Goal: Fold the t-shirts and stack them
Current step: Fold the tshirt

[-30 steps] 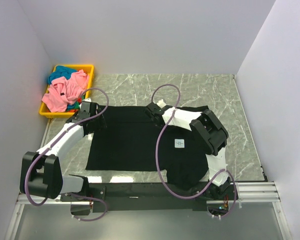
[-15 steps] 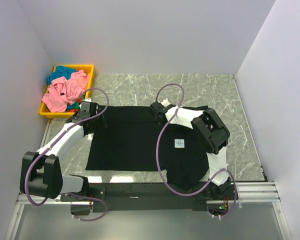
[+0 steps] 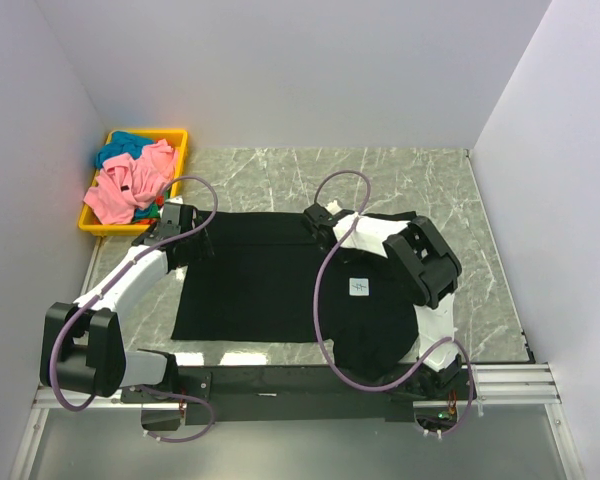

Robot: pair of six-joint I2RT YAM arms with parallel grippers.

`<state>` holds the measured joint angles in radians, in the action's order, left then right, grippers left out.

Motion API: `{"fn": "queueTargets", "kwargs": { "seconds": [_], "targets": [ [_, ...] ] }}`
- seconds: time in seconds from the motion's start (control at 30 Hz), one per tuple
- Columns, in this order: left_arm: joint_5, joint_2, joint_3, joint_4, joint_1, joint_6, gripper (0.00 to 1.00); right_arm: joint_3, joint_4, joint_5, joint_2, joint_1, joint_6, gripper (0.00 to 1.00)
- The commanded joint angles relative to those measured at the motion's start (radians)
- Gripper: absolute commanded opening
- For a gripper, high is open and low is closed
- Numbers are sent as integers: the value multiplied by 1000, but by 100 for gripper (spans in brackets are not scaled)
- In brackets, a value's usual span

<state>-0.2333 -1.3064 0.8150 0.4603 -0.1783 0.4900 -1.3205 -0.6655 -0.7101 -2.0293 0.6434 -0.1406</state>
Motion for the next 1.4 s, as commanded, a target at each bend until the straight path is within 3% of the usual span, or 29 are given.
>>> {"fn": "queueTargets", "kwargs": {
  "seconds": [0.0, 0.53, 0.97, 1.07, 1.1, 1.13, 1.23, 1.37],
  "targets": [
    [8, 1, 30, -11, -4, -16, 79, -37, -37, 37, 72, -4, -27, 0],
    [17, -2, 29, -11, -4, -18, 79, -148, -195, 417, 123, -24, -65, 0],
    [28, -10, 29, -11, -4, -19, 79, -91, -117, 777, 132, -109, -108, 2],
    [28, -14, 29, -12, -4, -21, 79, -72, -79, 834, 136, -125, -132, 15],
    [28, -13, 30, -11, -4, -21, 79, -62, -65, 863, 141, -129, -136, 26],
    [28, -13, 30, -11, -4, -21, 79, -54, -31, 888, 161, -136, -139, 30],
    [29, -14, 30, -11, -4, -19, 79, 0, 33, 913, 242, -169, -177, 37],
    [34, -11, 29, -11, -4, -19, 79, 119, 90, 833, 388, -272, -263, 38]
  ]
}}
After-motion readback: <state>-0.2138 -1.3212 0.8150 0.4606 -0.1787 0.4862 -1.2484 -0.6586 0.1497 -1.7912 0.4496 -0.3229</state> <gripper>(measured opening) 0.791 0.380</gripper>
